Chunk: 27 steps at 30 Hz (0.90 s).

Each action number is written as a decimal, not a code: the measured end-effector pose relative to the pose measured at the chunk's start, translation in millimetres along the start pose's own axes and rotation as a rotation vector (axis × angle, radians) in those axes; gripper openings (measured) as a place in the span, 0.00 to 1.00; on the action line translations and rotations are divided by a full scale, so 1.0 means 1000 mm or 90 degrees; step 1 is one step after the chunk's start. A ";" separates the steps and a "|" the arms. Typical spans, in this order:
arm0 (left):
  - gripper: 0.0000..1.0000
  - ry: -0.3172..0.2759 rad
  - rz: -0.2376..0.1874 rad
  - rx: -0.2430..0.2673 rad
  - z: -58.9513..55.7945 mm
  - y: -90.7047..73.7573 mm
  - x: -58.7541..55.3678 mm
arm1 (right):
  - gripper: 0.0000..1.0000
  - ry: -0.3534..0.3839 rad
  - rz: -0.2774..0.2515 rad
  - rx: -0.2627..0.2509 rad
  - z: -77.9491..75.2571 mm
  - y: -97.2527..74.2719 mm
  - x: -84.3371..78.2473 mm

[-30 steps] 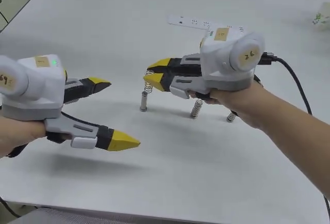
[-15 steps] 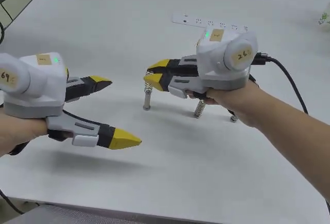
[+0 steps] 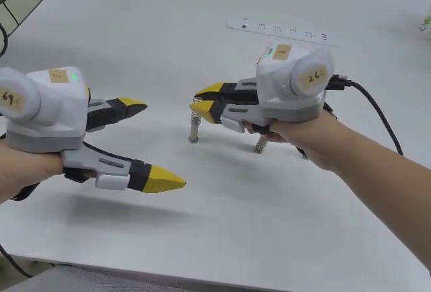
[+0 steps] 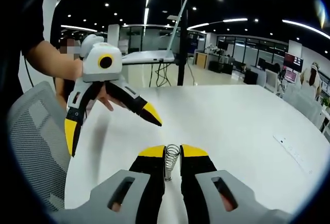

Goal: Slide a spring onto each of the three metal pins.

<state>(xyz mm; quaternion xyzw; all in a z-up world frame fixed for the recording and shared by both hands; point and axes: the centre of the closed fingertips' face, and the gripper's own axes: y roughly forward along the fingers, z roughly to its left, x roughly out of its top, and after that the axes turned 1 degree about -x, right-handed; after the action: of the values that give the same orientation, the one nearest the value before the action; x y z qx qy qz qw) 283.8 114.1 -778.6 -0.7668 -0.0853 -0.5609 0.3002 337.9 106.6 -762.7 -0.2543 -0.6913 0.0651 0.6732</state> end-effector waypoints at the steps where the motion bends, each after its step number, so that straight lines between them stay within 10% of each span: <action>1: 0.98 0.001 0.000 0.000 0.000 0.000 0.000 | 0.08 0.004 0.001 -0.002 0.000 0.001 -0.002; 27: 0.97 -0.001 0.001 0.000 0.000 0.002 -0.001 | 0.08 0.022 0.053 -0.001 0.004 0.017 -0.042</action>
<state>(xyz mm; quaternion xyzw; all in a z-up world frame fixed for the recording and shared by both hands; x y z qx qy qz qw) 284.5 113.0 -780.5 -0.7674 -0.0851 -0.5600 0.3005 337.2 104.0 -808.2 -0.2845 -0.6684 0.0878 0.6816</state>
